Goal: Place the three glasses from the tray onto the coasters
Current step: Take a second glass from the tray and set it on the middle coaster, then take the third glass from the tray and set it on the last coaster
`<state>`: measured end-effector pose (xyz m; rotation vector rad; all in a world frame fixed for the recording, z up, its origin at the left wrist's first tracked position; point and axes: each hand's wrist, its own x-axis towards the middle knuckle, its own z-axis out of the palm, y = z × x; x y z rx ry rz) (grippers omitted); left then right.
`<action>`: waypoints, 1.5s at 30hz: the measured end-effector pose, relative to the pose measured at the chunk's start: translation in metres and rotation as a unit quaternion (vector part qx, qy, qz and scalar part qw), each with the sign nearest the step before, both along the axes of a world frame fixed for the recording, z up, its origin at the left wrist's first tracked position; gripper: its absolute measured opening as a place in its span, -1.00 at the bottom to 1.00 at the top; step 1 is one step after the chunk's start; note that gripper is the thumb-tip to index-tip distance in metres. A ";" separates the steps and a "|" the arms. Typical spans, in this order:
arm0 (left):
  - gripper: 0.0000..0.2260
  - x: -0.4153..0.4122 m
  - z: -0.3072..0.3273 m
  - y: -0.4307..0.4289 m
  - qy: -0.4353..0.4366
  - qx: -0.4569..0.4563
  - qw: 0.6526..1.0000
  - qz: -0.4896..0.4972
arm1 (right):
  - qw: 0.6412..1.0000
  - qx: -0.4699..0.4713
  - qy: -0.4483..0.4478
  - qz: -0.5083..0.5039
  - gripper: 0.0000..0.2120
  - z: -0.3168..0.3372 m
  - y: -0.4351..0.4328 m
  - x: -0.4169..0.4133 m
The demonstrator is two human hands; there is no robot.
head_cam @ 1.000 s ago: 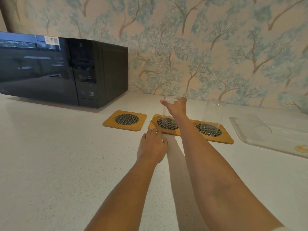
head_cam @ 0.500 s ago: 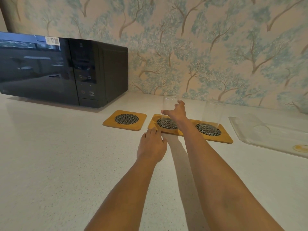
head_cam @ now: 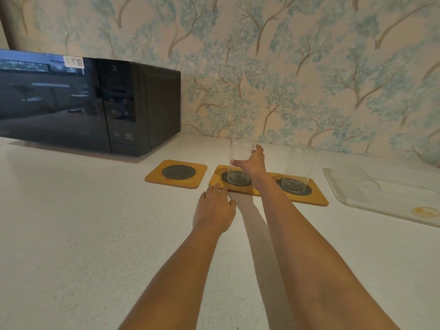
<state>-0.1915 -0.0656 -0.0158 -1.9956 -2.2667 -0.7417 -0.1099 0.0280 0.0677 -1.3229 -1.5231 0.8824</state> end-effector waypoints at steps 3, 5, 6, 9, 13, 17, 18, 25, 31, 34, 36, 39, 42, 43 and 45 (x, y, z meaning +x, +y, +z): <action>-0.54 0.000 0.001 -0.001 -0.001 0.004 1.000 -0.003 | 0.999 0.019 -0.025 -0.020 -0.15 0.003 -0.006 0.010; -0.55 0.000 0.002 -0.001 0.002 0.007 1.000 -0.003 | 0.998 0.039 -0.046 -0.035 -0.30 0.004 -0.013 0.020; -0.55 0.000 0.003 -0.001 0.006 0.010 1.000 -0.004 | 0.997 0.047 -0.049 -0.041 -0.38 0.005 -0.017 0.026; -0.56 0.002 0.006 -0.004 0.021 0.021 0.999 -0.014 | 0.996 0.065 -0.044 -0.043 -0.58 0.007 -0.032 0.047; -0.58 0.006 0.009 -0.010 0.058 0.043 0.997 -0.010 | 0.994 0.082 -0.046 -0.048 -0.71 0.017 -0.048 0.079; -0.56 0.028 0.011 -0.015 0.079 0.046 0.996 -0.010 | 0.991 0.101 -0.044 -0.079 -0.75 0.030 -0.055 0.116; -0.56 0.039 0.012 -0.017 0.076 0.048 0.996 -0.025 | 0.990 0.102 -0.040 -0.090 -0.75 0.033 -0.055 0.126; -0.57 0.138 0.014 -0.015 0.050 0.051 0.988 -0.137 | 0.981 0.086 -0.023 -0.170 -0.73 0.039 -0.048 0.192; -0.58 0.193 0.014 0.000 0.025 0.033 0.985 -0.169 | 0.970 0.056 -0.042 -0.231 -0.72 0.037 -0.030 0.246; -0.59 0.207 0.016 0.011 0.016 0.019 0.986 -0.165 | 0.963 0.034 -0.063 -0.259 -0.69 0.035 -0.018 0.268; -0.59 0.214 0.017 0.019 0.020 0.011 0.987 -0.160 | 0.962 0.018 -0.079 -0.261 -0.66 0.034 -0.008 0.279; -0.58 0.220 0.017 0.030 0.017 0.006 0.988 -0.155 | 0.959 -0.028 -0.129 -0.250 -0.68 0.033 0.009 0.290; -0.58 0.220 0.015 0.036 0.012 -0.001 0.989 -0.149 | 0.953 -0.087 -0.164 -0.239 -0.49 0.033 0.023 0.292; -0.58 0.220 0.014 0.038 0.009 -0.003 0.989 -0.148 | 0.951 -0.102 -0.173 -0.235 -0.45 0.033 0.027 0.291; -0.58 0.219 0.012 0.039 -0.001 -0.002 0.989 -0.145 | 0.947 -0.135 -0.199 -0.214 -0.42 0.032 0.034 0.288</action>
